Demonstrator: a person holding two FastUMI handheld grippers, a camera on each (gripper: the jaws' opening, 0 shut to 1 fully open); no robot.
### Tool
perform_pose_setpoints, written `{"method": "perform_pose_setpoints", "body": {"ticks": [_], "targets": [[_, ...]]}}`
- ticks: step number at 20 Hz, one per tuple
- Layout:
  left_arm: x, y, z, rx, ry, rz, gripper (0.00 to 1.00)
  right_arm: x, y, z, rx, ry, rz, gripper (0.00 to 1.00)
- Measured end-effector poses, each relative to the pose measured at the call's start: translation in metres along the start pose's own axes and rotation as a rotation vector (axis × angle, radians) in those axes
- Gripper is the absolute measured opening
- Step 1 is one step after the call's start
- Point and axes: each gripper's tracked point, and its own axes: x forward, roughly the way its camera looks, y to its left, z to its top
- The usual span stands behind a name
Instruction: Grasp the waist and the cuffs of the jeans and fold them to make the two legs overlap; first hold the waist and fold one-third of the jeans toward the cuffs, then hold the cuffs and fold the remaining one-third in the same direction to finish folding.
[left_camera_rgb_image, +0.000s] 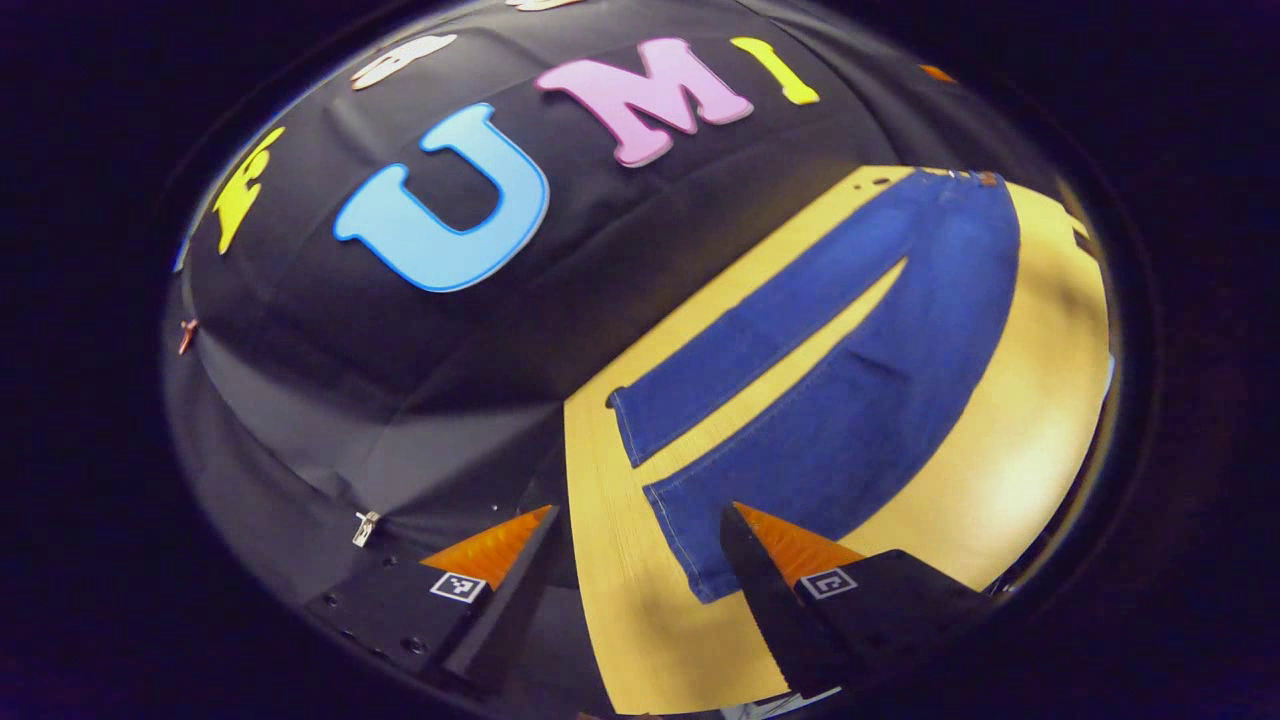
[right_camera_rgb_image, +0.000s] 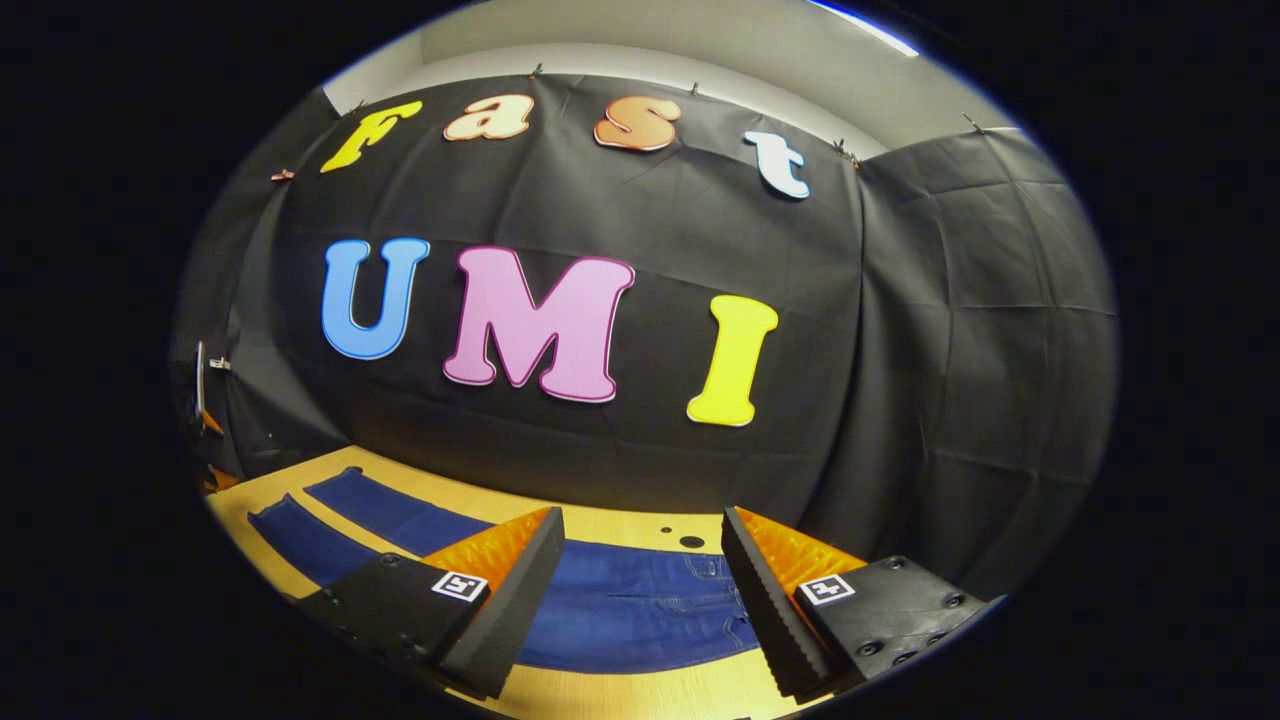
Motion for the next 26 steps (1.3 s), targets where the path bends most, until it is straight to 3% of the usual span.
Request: {"method": "perform_pose_setpoints", "body": {"ticks": [4,8,10,16,19,20,21,23,26], "targets": [[0.047,-0.033,-0.066,0.285,0.097,-0.136,0.96,0.004,0.007,-0.016,-0.041,0.047,0.006,0.96],[0.071,-0.064,-0.105,0.481,0.149,-0.28,0.98,0.009,0.01,-0.029,-0.047,0.087,0.005,0.96],[0.083,-0.06,-0.1,0.583,0.115,-0.267,0.95,0.01,0.005,-0.037,-0.057,0.109,-0.011,0.96],[0.113,-0.061,-0.084,0.605,0.122,-0.36,0.84,0.003,-0.025,-0.056,-0.134,0.144,-0.069,0.94],[0.124,-0.063,-0.085,0.609,0.173,-0.396,0.69,0.005,-0.046,-0.059,-0.208,0.138,-0.099,0.94],[0.128,-0.067,-0.087,0.61,0.187,-0.403,0.56,0.005,-0.054,-0.058,-0.238,0.133,-0.105,0.96],[0.127,-0.068,-0.086,0.61,0.192,-0.402,0.34,0.008,-0.062,-0.058,-0.268,0.125,-0.108,0.96],[0.13,-0.068,-0.085,0.591,0.195,-0.374,0.18,0.014,-0.078,-0.062,-0.31,0.116,-0.11,0.96],[0.131,-0.069,-0.084,0.568,0.188,-0.363,0.13,0.031,-0.106,-0.076,-0.416,0.126,-0.106,0.96]]}}
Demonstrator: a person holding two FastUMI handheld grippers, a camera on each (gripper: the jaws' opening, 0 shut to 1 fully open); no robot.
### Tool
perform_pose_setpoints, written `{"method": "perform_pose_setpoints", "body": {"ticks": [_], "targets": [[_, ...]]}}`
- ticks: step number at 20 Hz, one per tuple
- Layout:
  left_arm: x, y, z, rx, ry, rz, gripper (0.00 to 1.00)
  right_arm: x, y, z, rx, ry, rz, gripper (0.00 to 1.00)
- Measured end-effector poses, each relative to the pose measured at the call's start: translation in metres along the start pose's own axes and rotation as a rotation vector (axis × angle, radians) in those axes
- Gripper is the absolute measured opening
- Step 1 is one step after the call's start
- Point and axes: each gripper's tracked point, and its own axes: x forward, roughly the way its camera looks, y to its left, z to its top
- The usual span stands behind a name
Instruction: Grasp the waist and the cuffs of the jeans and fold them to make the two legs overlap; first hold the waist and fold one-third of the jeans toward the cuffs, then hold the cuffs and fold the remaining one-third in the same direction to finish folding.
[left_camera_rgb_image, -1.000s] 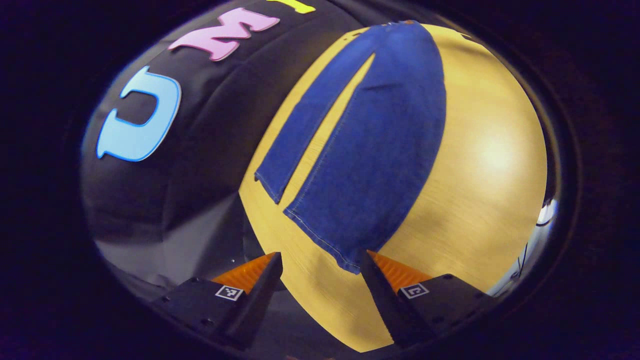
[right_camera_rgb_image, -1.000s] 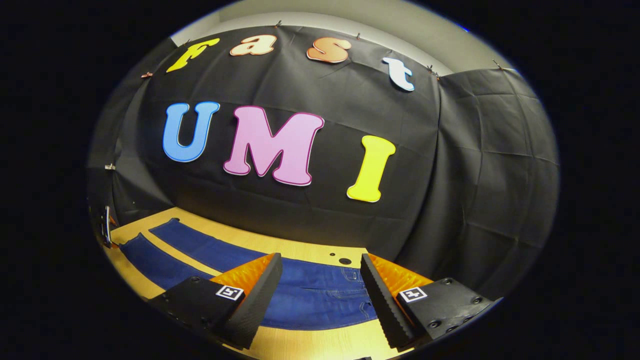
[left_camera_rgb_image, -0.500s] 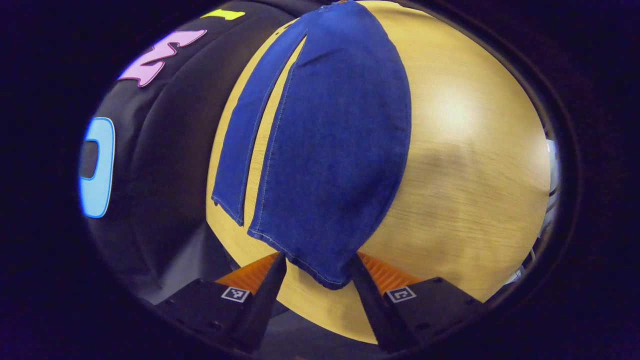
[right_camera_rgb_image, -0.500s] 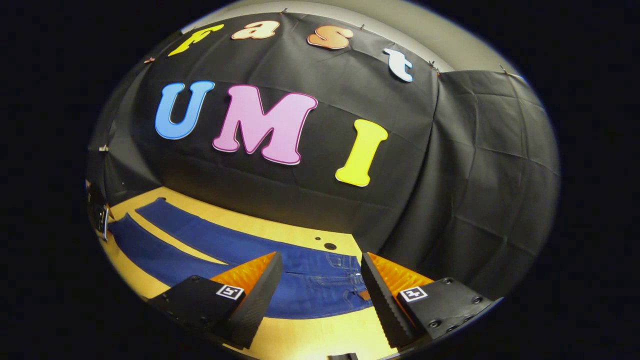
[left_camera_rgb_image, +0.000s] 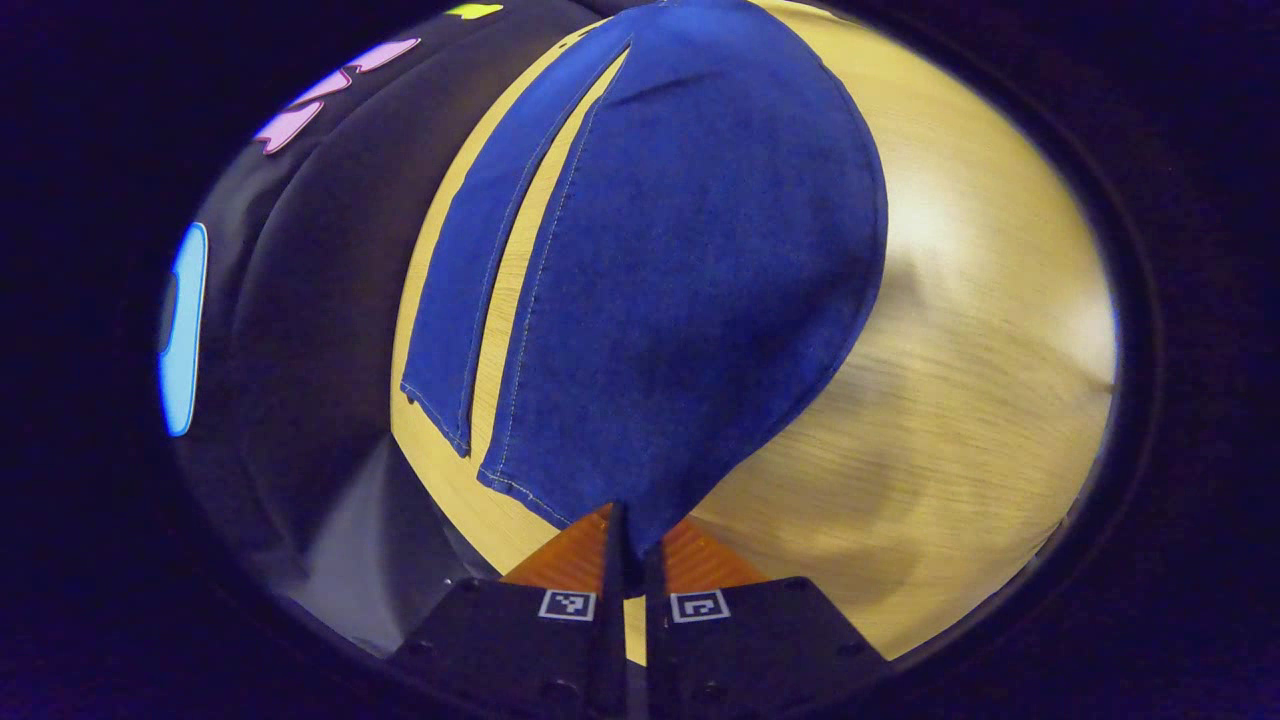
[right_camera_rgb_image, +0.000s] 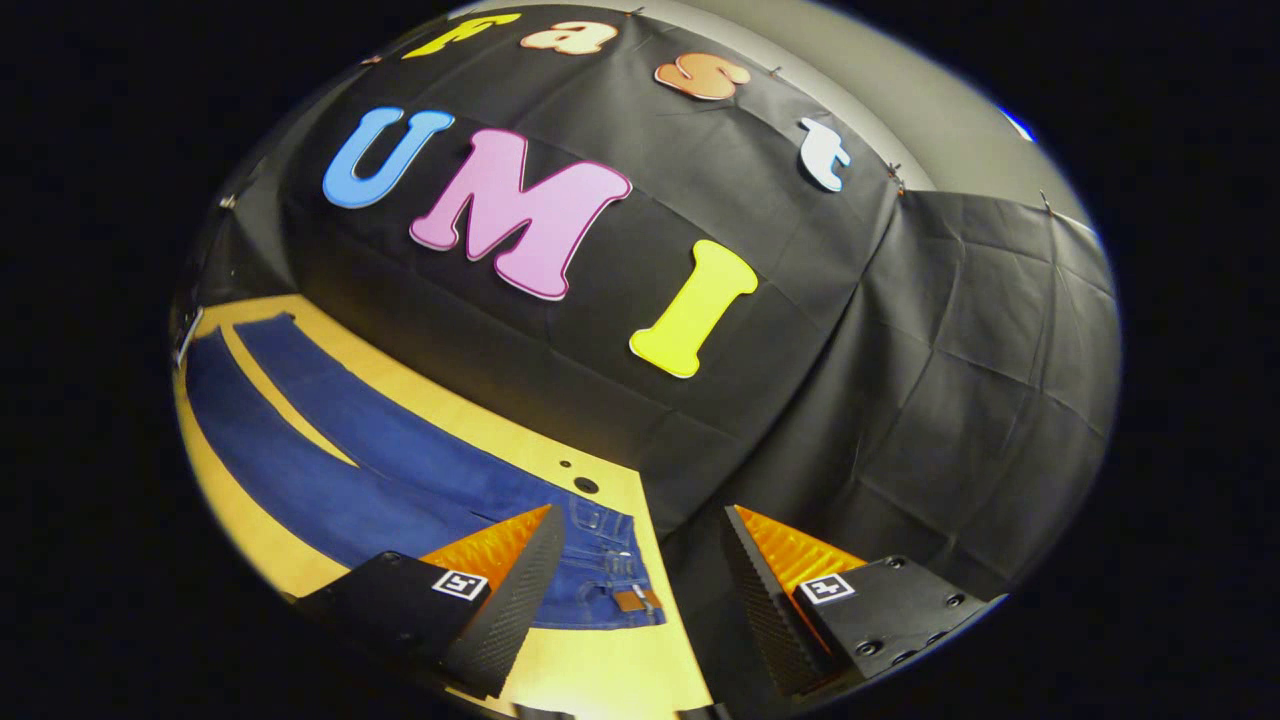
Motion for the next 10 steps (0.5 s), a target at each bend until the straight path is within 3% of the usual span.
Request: {"method": "perform_pose_setpoints", "body": {"ticks": [4,6,10], "targets": [[-0.001,-0.002,0.002,-0.061,-0.001,-0.059,0.06,0.032,-0.01,-0.037,-0.264,0.002,0.102,0.96],[-0.001,-0.001,0.002,-0.112,0.009,-0.08,0.06,0.05,-0.006,-0.055,-0.419,0.014,0.211,0.96],[-0.001,-0.001,0.003,-0.091,0.03,-0.05,0.06,0.066,0.009,-0.146,-0.678,0.134,0.442,0.96]]}}
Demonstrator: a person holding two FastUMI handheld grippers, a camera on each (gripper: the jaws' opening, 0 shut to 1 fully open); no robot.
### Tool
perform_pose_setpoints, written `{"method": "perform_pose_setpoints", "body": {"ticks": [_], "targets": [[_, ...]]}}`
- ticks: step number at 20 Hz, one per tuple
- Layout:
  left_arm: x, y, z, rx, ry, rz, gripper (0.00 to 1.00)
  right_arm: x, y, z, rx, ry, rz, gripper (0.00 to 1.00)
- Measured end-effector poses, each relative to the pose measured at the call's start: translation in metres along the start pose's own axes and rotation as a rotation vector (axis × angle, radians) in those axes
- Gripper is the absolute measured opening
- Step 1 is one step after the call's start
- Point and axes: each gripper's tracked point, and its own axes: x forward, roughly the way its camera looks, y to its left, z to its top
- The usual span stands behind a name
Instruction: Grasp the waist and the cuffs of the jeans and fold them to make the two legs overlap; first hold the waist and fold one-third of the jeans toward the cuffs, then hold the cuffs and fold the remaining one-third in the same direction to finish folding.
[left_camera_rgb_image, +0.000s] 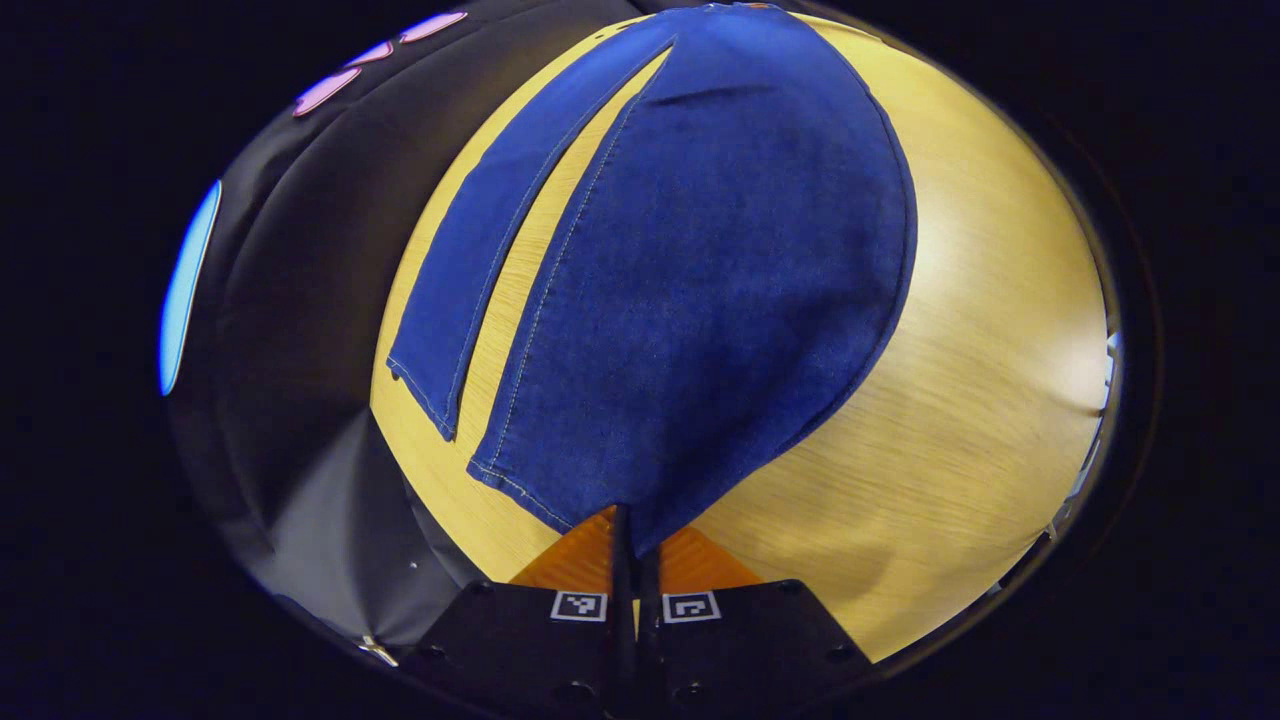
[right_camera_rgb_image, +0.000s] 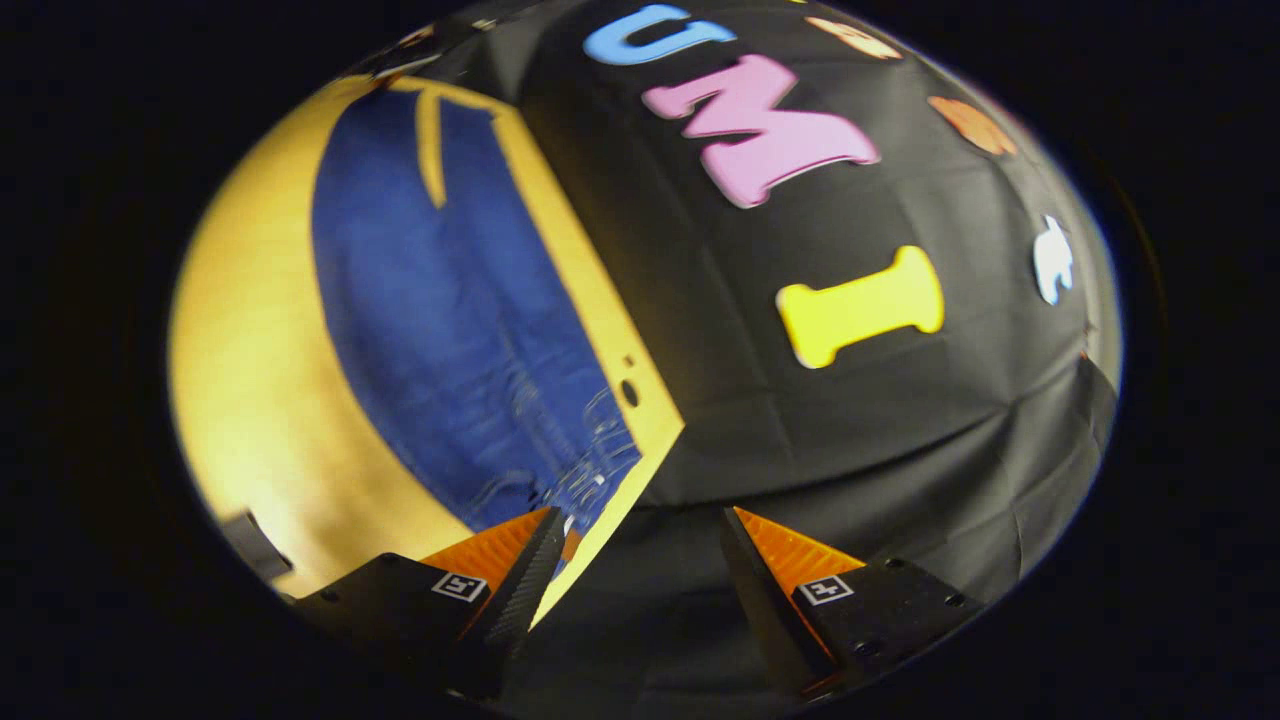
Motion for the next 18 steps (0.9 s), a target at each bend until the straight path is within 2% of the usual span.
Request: {"method": "perform_pose_setpoints", "body": {"ticks": [4,6,9,10,12,15,17,18], "targets": [[0.0,0.0,0.0,-0.019,0.015,0.005,0.06,0.036,0.045,-0.054,-0.193,0.107,0.179,0.96],[0.0,0.0,0.0,-0.019,0.023,0.006,0.06,0.053,0.061,-0.065,-0.269,0.118,0.215,0.96],[0.001,0.0,0.0,-0.026,0.036,0.011,0.06,0.075,0.079,-0.076,-0.351,0.145,0.25,0.96],[0.001,0.0,0.0,-0.029,0.041,0.014,0.06,0.082,0.074,-0.072,-0.387,0.133,0.22,0.96],[0.002,0.001,0.0,-0.031,0.047,0.016,0.06,0.093,0.074,-0.07,-0.396,0.119,0.208,0.9],[0.002,0.0,0.001,-0.026,0.053,0.013,0.06,0.101,0.072,-0.066,-0.397,0.115,0.202,0.89],[0.002,0.0,0.001,-0.018,0.058,0.008,0.06,0.104,0.078,-0.066,-0.368,0.133,0.231,0.89],[0.002,-0.001,0.002,-0.014,0.06,0.005,0.06,0.109,0.088,-0.071,-0.344,0.154,0.266,0.75]]}}
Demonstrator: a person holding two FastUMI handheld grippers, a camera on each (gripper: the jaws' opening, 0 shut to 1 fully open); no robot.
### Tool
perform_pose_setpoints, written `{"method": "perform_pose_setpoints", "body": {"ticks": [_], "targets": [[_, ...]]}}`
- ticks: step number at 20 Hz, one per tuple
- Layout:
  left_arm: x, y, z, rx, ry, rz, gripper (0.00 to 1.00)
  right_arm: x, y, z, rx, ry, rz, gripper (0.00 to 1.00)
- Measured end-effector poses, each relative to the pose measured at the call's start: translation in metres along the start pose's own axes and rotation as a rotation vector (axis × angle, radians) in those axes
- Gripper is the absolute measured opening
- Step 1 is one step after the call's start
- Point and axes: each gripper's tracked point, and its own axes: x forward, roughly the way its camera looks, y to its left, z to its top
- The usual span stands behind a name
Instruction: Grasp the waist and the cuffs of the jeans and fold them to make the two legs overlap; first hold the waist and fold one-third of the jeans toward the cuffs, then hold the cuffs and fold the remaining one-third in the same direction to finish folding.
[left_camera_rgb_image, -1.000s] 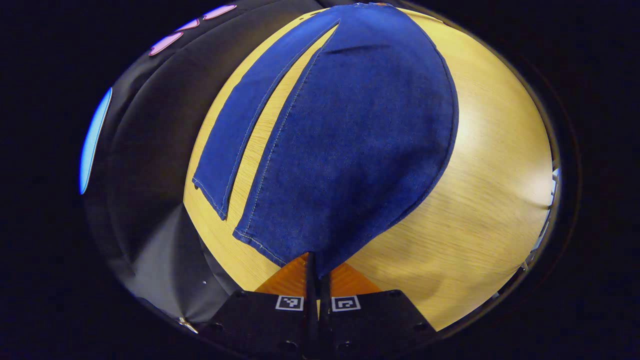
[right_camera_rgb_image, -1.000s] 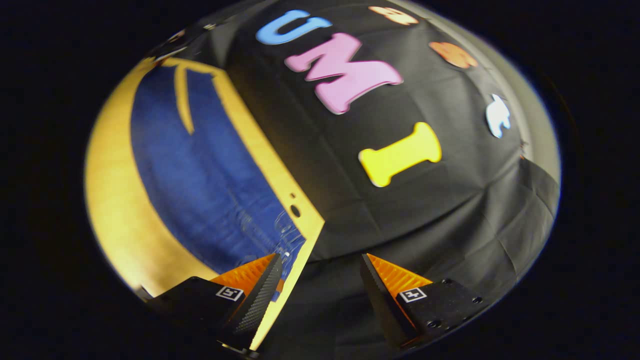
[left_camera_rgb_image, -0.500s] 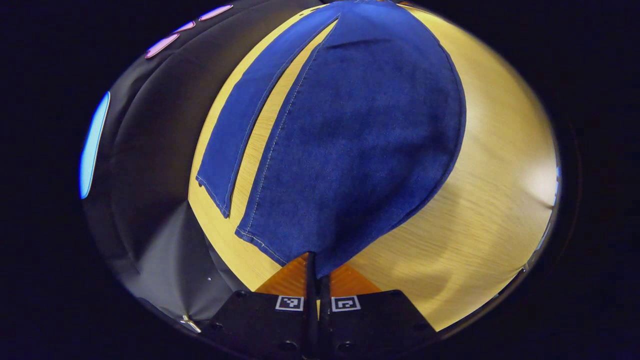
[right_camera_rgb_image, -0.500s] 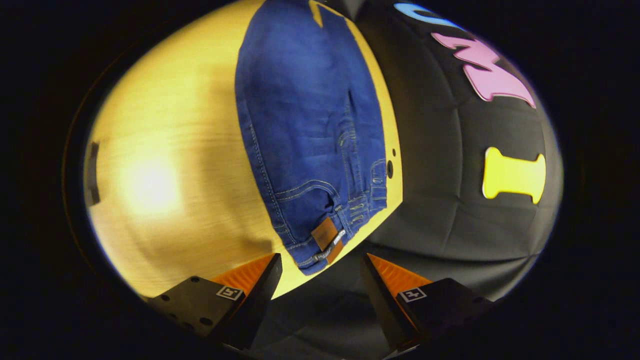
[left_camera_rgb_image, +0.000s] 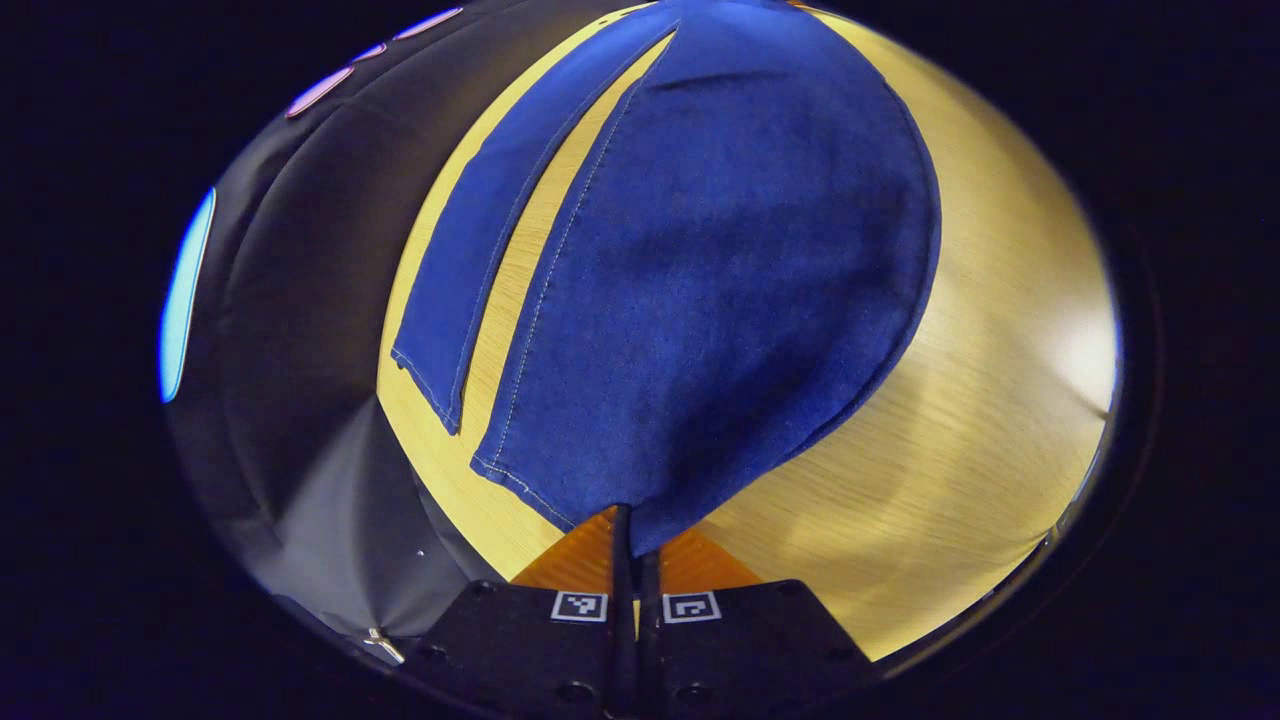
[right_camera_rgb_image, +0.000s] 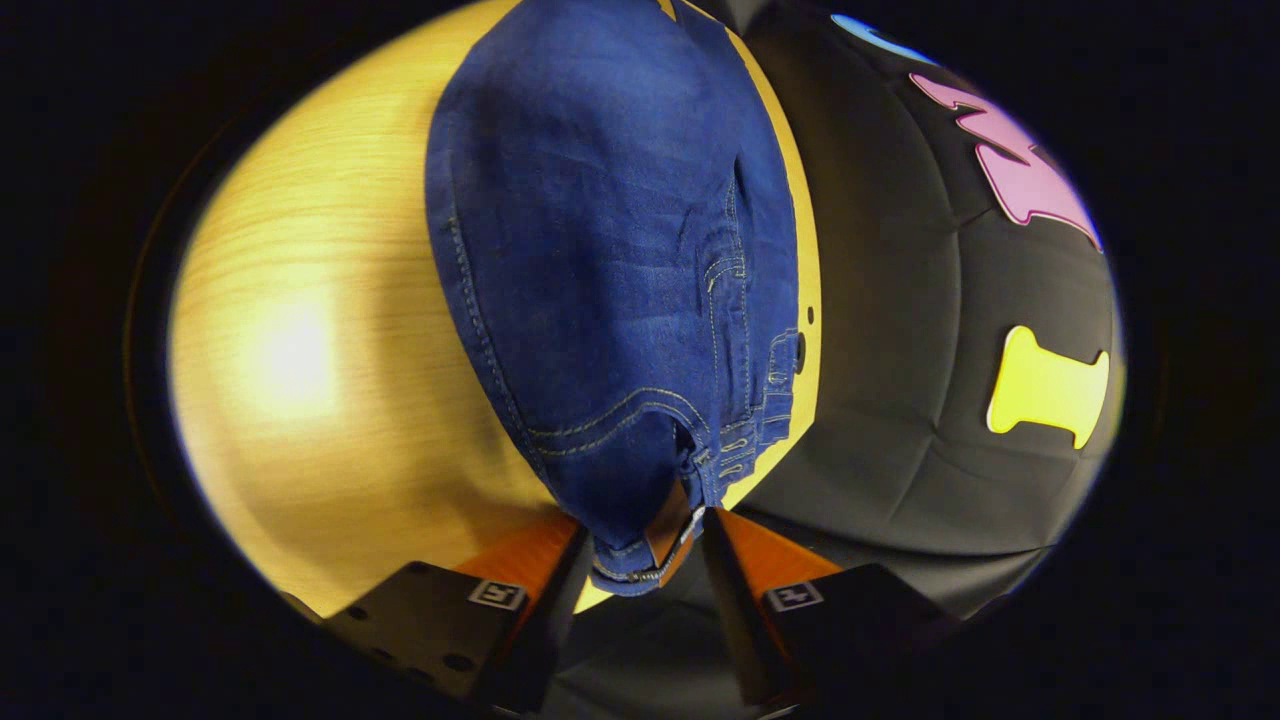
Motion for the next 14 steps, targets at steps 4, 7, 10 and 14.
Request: {"method": "perform_pose_setpoints", "body": {"ticks": [4,7,10,14], "targets": [[-0.001,0.0,0.001,-0.005,0.007,0.011,0.06,0.001,-0.007,0.002,-0.034,0.043,-0.043,0.13],[-0.002,-0.002,0.0,-0.015,0.009,0.039,0.06,0.003,-0.004,-0.001,0.052,0.021,0.026,0.1],[-0.004,-0.009,-0.002,-0.034,0.007,0.017,0.06,-0.001,-0.003,0.0,-0.045,0.018,0.036,0.07],[-0.003,-0.007,0.004,-0.106,0.022,-0.008,0.06,0.0,-0.01,0.005,-0.02,0.002,0.099,0.07]]}}
